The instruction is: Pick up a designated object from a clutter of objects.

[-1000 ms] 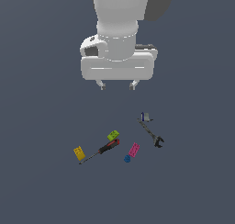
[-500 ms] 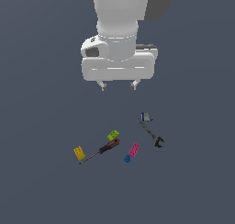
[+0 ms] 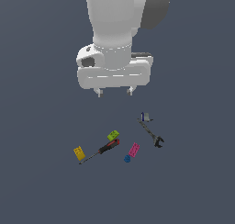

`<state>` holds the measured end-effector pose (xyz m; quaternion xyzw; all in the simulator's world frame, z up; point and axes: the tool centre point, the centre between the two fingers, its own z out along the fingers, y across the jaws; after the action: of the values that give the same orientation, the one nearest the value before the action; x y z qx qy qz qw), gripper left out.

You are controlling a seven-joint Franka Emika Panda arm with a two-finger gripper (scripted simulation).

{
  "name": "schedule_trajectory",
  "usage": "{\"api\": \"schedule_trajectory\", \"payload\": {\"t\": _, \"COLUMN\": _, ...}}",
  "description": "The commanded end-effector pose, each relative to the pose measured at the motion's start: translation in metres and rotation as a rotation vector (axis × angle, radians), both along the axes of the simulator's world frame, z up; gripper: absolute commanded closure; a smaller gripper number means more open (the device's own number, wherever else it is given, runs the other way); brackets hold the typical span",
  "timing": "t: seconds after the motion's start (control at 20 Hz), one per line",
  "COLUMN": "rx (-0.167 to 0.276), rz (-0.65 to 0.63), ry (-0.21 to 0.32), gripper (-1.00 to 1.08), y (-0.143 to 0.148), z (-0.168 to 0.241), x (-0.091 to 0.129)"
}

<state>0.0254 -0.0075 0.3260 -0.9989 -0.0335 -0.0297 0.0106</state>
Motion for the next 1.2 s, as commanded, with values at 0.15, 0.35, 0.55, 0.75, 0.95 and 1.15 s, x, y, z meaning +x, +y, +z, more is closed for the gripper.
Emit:
{"api": "schedule_trajectory", "payload": {"t": 0.15, "rx": -0.004, "rz": 0.055, "ry": 0.005, "gripper": -0.92, "y": -0.016, "z": -0.020, "x": 0.018}}
{"api": "schedule_trajectory", "payload": {"t": 0.35, "rx": -0.009, "rz": 0.113, "ry": 0.009, "gripper": -0.92, "y": -0.032, "z": -0.042, "x": 0.034}}
{"api": "schedule_trajectory", "payload": {"t": 0.55, "rx": -0.014, "rz": 0.181, "ry": 0.014, "gripper": -0.92, "y": -0.053, "z": -0.070, "x": 0.052}}
{"api": "schedule_trajectory", "payload": {"t": 0.75, "rx": -0.019, "rz": 0.251, "ry": 0.020, "gripper": -0.92, "y": -0.075, "z": -0.101, "x": 0.068}}
{"api": "schedule_trajectory", "payload": {"t": 0.95, "rx": -0.024, "rz": 0.321, "ry": 0.026, "gripper": -0.92, "y": -0.098, "z": -0.134, "x": 0.080}}
{"api": "schedule_trajectory", "payload": {"t": 1.15, "rx": -0.029, "rz": 0.391, "ry": 0.033, "gripper": -0.92, "y": -0.121, "z": -0.169, "x": 0.089}}
